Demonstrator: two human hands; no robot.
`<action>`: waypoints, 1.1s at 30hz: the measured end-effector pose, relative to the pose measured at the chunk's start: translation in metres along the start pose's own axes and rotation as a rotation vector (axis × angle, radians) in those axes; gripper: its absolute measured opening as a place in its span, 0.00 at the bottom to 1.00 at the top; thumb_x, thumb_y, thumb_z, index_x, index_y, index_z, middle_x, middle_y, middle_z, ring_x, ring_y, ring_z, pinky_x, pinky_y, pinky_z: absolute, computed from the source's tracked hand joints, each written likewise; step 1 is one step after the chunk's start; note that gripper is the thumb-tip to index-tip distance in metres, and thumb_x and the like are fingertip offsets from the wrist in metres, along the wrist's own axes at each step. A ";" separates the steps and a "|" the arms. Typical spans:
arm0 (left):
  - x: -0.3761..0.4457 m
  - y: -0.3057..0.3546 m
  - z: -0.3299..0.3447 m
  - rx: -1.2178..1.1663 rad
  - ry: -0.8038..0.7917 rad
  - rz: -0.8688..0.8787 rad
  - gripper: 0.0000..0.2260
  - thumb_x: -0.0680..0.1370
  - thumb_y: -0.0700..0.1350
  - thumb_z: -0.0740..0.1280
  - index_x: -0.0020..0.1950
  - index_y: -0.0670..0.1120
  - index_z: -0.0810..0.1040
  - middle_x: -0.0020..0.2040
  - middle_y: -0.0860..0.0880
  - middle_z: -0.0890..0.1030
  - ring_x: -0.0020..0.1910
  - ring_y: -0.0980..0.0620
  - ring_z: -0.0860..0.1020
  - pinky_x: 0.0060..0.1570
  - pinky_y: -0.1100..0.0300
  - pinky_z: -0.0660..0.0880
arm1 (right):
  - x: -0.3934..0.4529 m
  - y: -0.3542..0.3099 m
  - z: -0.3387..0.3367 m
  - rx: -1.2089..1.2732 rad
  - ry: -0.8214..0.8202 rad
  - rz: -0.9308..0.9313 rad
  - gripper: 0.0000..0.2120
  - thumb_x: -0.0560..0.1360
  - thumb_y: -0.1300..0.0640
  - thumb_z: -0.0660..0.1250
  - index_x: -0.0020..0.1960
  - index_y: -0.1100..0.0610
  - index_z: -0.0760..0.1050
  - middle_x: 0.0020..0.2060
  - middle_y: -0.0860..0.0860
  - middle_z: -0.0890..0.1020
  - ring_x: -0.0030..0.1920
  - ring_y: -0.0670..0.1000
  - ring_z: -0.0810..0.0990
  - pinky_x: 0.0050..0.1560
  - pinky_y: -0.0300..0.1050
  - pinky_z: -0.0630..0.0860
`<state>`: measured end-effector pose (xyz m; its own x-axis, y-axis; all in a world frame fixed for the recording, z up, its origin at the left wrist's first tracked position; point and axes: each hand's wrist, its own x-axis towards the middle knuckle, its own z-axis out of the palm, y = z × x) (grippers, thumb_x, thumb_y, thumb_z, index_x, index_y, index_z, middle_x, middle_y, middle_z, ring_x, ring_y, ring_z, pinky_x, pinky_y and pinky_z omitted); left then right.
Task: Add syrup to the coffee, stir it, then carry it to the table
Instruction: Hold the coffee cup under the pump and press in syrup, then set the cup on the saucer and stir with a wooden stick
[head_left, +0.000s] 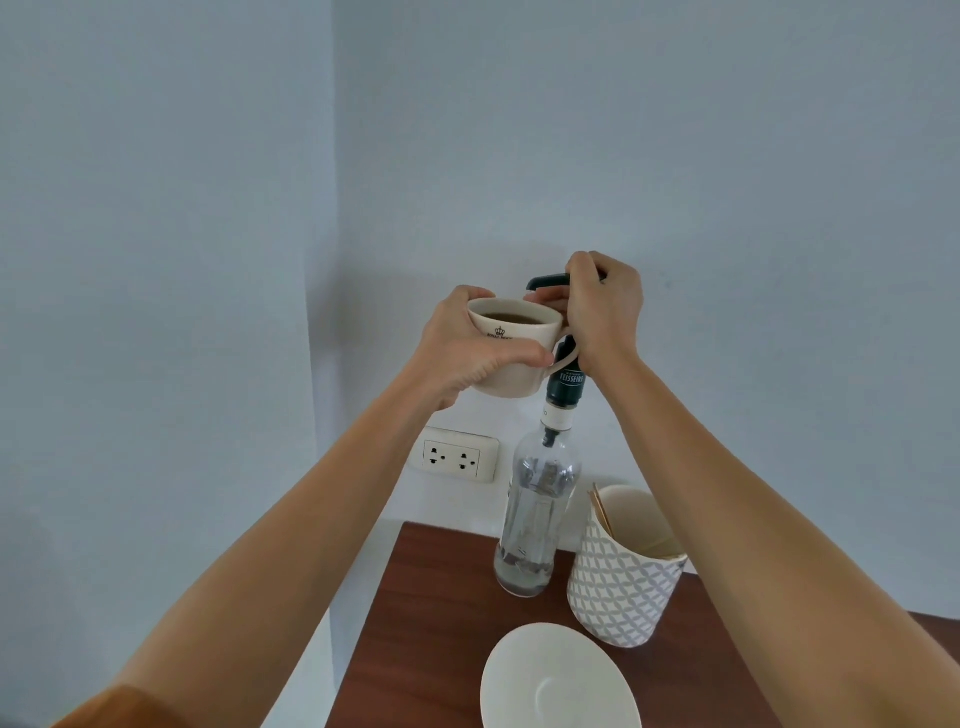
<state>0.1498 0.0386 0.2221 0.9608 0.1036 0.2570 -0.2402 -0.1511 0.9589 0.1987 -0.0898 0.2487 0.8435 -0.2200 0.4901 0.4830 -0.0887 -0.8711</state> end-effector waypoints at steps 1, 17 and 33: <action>-0.001 0.000 0.000 0.008 0.000 0.003 0.40 0.53 0.48 0.81 0.62 0.50 0.71 0.51 0.53 0.79 0.48 0.53 0.79 0.42 0.58 0.75 | 0.000 -0.001 -0.001 0.003 -0.007 0.008 0.14 0.71 0.62 0.59 0.27 0.57 0.65 0.26 0.58 0.83 0.33 0.61 0.88 0.34 0.51 0.77; -0.026 -0.012 0.011 0.023 0.020 0.022 0.42 0.52 0.47 0.83 0.64 0.49 0.73 0.50 0.54 0.81 0.48 0.53 0.80 0.45 0.54 0.78 | -0.013 -0.024 -0.054 -0.314 -0.035 -0.026 0.21 0.79 0.36 0.60 0.49 0.55 0.73 0.49 0.54 0.86 0.54 0.55 0.83 0.58 0.54 0.78; -0.118 -0.102 0.063 0.117 -0.169 0.135 0.40 0.57 0.49 0.87 0.63 0.58 0.70 0.55 0.57 0.82 0.56 0.62 0.81 0.55 0.67 0.78 | -0.157 0.095 -0.129 -0.045 -0.276 0.232 0.23 0.86 0.51 0.52 0.53 0.62 0.82 0.49 0.61 0.86 0.53 0.58 0.83 0.55 0.49 0.80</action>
<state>0.0699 -0.0200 0.0867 0.9331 -0.0895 0.3483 -0.3594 -0.2661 0.8945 0.0819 -0.1892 0.0855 0.9642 0.0303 0.2635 0.2653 -0.1110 -0.9578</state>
